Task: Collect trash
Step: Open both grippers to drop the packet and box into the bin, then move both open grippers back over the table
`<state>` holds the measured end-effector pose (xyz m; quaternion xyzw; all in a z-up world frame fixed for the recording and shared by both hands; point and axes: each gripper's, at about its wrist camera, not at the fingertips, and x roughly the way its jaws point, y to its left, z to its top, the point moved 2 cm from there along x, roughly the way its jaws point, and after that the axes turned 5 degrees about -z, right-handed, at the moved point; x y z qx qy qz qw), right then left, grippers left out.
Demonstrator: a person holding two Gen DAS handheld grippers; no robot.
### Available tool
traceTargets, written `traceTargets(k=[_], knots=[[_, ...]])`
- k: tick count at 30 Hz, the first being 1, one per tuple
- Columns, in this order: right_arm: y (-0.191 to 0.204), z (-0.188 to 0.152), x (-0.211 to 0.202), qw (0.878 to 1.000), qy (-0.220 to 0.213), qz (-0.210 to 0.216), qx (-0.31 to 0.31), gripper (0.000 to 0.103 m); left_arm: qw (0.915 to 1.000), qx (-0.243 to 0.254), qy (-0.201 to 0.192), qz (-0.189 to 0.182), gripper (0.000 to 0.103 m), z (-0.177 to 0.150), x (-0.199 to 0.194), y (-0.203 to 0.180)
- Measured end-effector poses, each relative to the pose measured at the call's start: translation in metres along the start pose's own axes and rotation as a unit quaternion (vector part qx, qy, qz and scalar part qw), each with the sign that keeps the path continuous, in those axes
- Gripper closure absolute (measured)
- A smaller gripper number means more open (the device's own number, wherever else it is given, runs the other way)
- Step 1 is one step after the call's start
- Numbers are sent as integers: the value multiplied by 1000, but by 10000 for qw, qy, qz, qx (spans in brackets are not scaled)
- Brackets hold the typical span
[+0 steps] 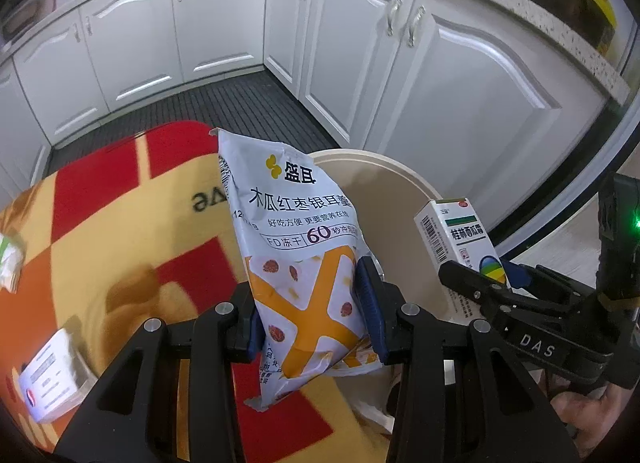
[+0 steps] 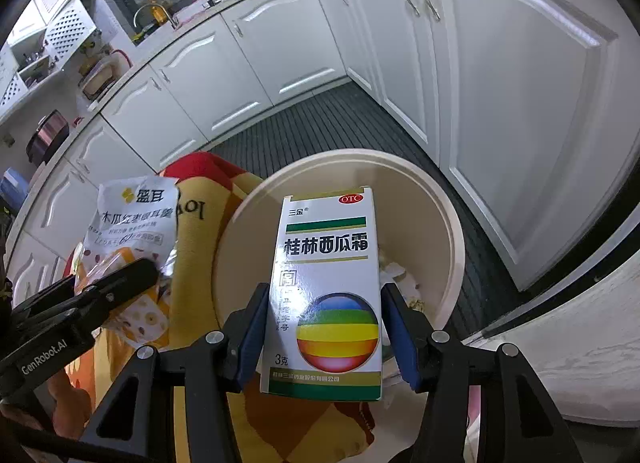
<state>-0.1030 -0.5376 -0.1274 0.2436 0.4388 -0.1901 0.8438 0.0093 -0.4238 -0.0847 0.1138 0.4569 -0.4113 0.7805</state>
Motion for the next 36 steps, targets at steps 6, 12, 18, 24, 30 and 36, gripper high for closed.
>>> traceTargets(k=[6,12,18,24,30,36], knots=[[-7,4,15,9999,119,-79,90,50,9999,59,92,86,64,1,16,-3],[-12,6,29,9995,214,-118,176,50,9998,22,92,171,63,5,26,-2],[-13,13,36,9994,170,-219,213,44,9998,-178,80,36,45,2,29,4],[-19,11,36,9991,191,-192,319,36,9999,-169,-8,3,40,1,20,7],[-11,0,31,9993,256,-182,187,36,9994,-297,-151,-6,40,-4,2,13],[6,-8,20,9997,210,-150,-4,35,9983,-490,-247,178,40,-14,-21,32]])
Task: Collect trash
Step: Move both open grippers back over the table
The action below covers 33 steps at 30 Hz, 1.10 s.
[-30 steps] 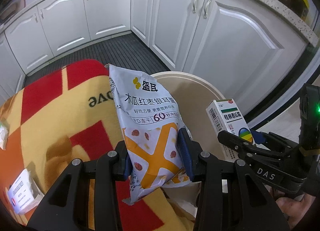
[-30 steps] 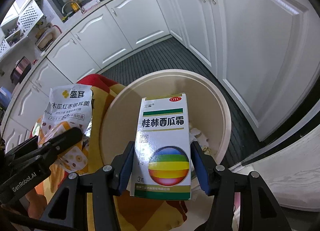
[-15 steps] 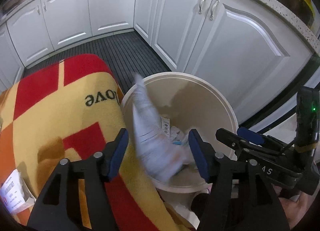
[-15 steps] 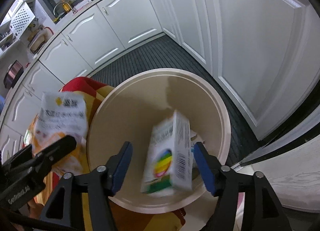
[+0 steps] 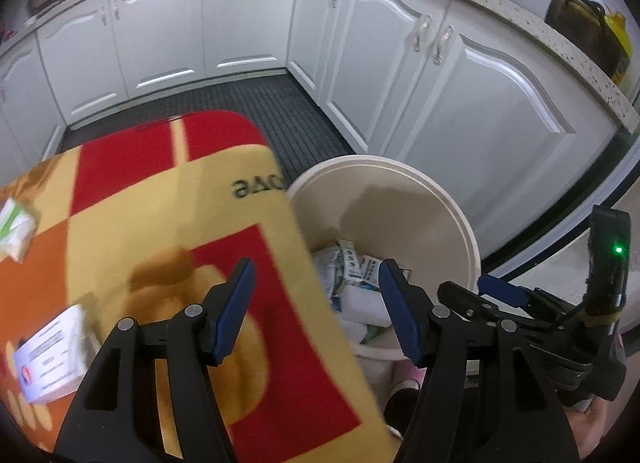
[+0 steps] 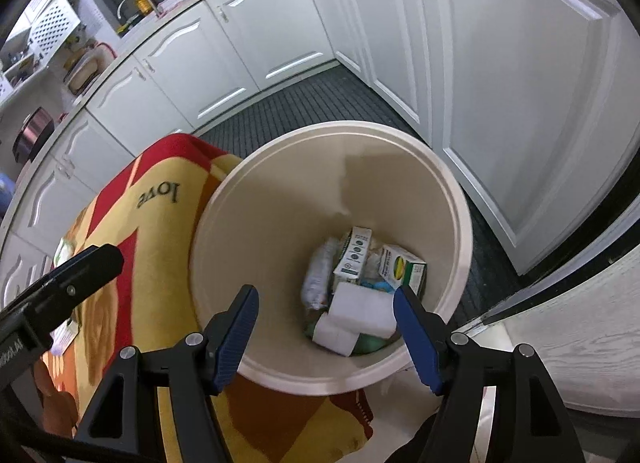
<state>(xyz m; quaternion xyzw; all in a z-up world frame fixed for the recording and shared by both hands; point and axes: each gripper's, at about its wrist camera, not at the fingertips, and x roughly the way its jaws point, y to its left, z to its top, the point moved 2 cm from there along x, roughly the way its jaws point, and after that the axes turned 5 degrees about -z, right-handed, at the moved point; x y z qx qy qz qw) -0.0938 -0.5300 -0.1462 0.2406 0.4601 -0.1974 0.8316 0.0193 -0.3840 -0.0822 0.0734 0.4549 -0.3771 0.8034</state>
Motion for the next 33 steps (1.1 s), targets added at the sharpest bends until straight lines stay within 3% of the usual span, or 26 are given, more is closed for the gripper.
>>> traceTargets(k=[9,17,24,28,33], knots=[[47,-9,-10,9989,-30,178,-431,33,9989,-154,-110,424,40,-11,-36,44],[101,-18,-12,9952,61,557,-805,30,9941,-665,-37,850,40,-18,-61,127],[156,-27,-3,9867,243,862,-1358,28,9825,-1464,80,1152,40,-20,-72,218],[180,-35,1,9813,323,950,-1640,28,9741,-1647,26,1547,40,-17,-75,255],[193,-39,7,9784,452,997,-1753,28,9685,-1825,-8,1693,40,7,-67,286]])
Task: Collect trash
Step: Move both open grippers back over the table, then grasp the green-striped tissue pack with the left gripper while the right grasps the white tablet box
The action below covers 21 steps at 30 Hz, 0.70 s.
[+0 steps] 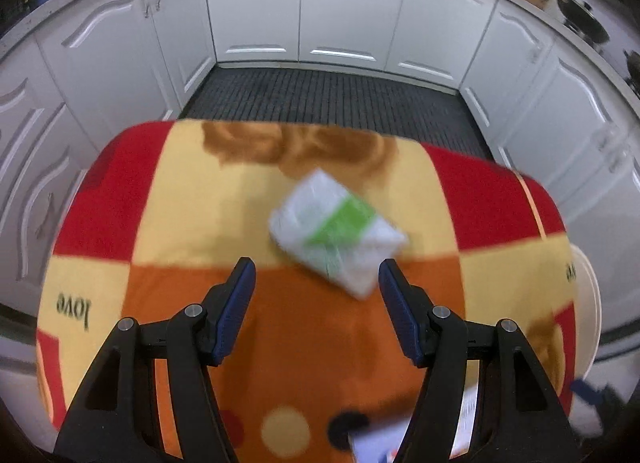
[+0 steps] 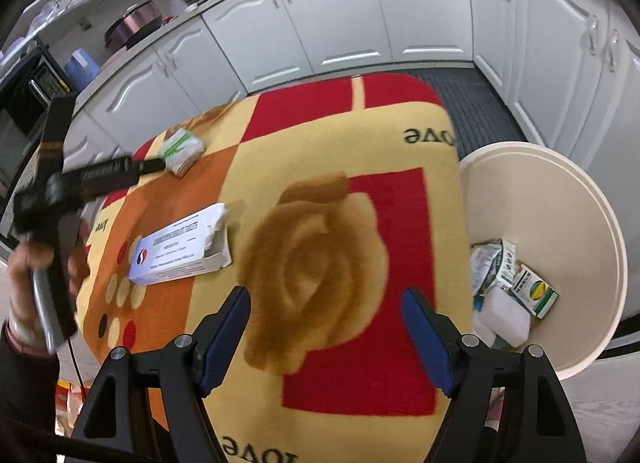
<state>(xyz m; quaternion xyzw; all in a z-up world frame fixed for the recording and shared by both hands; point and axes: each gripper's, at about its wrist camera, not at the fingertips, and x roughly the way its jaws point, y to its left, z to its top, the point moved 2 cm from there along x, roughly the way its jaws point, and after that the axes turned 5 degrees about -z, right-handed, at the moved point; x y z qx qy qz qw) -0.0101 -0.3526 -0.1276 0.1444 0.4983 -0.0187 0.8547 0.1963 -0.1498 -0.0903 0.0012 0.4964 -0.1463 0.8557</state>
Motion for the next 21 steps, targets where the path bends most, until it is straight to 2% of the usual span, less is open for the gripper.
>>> traceTargets(k=[6,11,15,21], knots=[[9,3,4,10000,53,75,-28,28,9999,-107,-28,47,40,24,27,-10],[20,7,8,9998,119,122,-103,27,9977,359,43,570,40,24,48,-24],[27,10,10,9995,142,208,-176,27,9969,612,244,430,40,10,43,-12],[53,8,22,9969,412,485,-469,27,9981,433,430,92,40,-7,20,31]])
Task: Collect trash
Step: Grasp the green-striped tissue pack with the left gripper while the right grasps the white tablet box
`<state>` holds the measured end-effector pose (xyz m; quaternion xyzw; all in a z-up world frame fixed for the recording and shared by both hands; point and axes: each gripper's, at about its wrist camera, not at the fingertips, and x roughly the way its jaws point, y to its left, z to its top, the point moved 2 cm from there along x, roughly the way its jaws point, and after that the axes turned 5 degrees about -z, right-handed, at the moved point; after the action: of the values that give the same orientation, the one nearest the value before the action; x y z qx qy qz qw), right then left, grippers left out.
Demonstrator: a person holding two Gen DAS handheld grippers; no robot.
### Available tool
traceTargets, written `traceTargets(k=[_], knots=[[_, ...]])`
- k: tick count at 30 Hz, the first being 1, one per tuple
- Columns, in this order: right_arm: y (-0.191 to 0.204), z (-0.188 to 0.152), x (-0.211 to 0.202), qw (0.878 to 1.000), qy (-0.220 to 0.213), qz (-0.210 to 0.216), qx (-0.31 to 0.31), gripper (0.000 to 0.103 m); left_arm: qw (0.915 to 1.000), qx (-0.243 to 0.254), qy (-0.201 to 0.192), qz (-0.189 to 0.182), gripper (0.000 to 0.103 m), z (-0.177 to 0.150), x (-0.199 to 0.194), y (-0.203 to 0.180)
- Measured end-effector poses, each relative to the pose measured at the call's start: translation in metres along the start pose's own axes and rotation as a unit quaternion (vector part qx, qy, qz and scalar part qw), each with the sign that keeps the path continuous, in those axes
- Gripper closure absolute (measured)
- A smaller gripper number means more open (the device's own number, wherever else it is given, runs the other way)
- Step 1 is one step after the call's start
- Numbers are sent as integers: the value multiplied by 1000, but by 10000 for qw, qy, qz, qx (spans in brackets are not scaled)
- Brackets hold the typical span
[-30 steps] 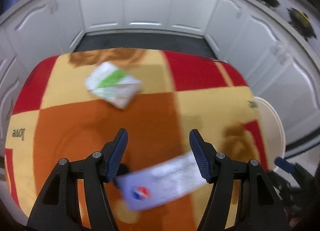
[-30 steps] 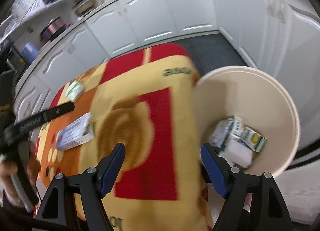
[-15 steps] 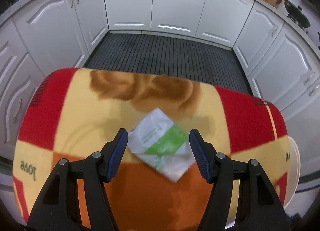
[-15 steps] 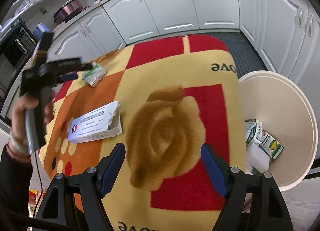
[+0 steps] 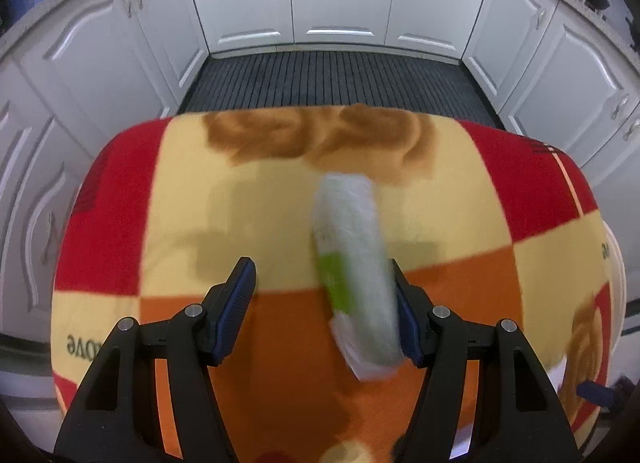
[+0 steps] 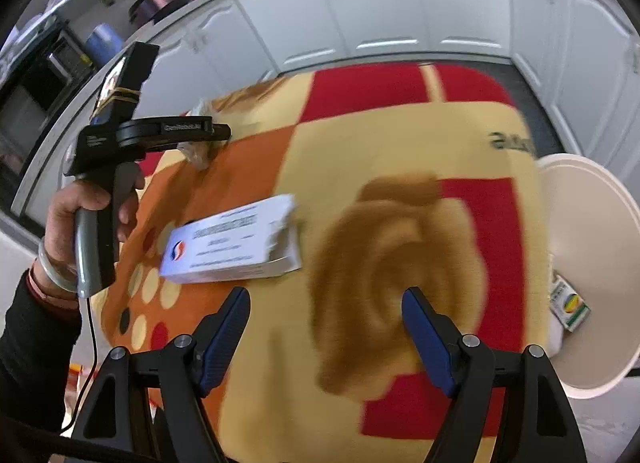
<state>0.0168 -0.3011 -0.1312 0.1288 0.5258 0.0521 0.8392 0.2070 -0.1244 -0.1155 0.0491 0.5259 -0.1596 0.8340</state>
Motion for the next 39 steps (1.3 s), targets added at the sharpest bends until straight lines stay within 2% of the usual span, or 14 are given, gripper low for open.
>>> traceTargets(k=[4,9,15,17,18,22,28,32,35,39], knots=[[21,3,11,9992,198,279,-213,27,9997,-95,-22,-233,40,-8,-16,13],[33,28,33,9977,439,497,-154,27,9990,-190,-182,-364,40,-10,-37,25],[38,72,49,9990,204,321,228,27,9980,-386,-284,-416,40,-12,-46,51],[41,73,34,9983,-42,512,267,27,9978,-393,-337,-404,40,-16,-51,57],[43,72,26,9982,-157,547,191,27,9978,-395,-339,-400,40,-18,-52,59],[48,64,28,9997,46,191,-121,27,9973,-483,-298,-475,40,-23,-48,64],[38,38,17,9993,179,322,-3,27,9925,-847,-309,-825,40,-19,-36,61],[35,8,8,9978,469,446,-146,27,9912,-1055,-364,-718,36,-10,-21,54],[32,-10,9,9952,772,554,-239,27,9915,-1126,-213,-619,36,-6,-3,47],[30,-17,0,9963,624,473,-366,27,9938,-980,-302,-425,37,-3,6,35]])
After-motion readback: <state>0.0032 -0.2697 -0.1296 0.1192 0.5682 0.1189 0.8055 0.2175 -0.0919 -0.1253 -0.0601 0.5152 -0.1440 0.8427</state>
